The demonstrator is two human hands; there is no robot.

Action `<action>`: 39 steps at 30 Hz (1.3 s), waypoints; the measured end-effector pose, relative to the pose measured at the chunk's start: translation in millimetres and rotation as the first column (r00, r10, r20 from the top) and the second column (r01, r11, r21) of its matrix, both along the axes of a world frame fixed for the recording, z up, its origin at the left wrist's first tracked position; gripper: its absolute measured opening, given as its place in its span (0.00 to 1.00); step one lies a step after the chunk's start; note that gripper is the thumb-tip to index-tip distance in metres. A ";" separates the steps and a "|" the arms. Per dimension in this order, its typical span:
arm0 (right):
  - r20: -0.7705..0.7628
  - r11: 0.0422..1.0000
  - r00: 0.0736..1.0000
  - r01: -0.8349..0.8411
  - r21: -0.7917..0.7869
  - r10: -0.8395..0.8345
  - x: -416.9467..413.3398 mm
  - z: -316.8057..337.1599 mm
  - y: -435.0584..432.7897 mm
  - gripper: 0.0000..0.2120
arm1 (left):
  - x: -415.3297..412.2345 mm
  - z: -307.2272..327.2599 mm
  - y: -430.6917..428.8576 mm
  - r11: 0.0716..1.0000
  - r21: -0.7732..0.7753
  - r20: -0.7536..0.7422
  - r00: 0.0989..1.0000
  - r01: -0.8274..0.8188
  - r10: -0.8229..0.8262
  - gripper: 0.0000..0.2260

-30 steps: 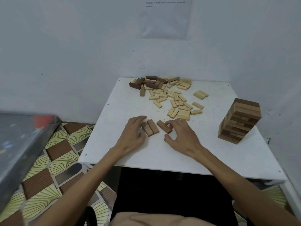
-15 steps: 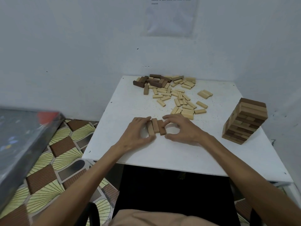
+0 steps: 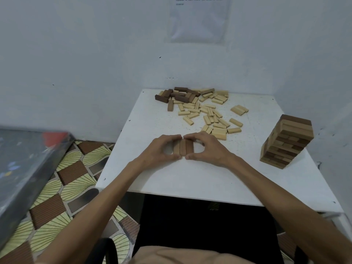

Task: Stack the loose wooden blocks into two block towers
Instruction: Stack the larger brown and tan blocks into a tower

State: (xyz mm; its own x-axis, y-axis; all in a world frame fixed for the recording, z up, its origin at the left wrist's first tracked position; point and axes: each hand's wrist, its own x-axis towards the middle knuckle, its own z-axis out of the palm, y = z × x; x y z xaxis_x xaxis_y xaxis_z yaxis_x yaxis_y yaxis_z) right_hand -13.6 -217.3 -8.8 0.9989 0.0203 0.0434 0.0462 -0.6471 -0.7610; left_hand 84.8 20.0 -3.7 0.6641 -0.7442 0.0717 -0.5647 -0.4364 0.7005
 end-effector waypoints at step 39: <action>0.265 0.982 0.955 0.165 -0.092 -0.136 -48.1 145.0 -65.2 0.17 | 7.7 122.7 -100.2 0.909 -0.297 0.099 0.956 0.292 -0.275 0.14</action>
State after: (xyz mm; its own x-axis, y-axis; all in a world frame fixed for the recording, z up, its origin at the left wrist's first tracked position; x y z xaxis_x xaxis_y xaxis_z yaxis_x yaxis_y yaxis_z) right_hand -61.7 -282.5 136.3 0.9461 -0.1097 0.3048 0.1260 -0.7422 -0.6582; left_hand 92.5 -80.3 119.0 0.4174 -0.8368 0.3544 -0.6731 -0.0227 0.7392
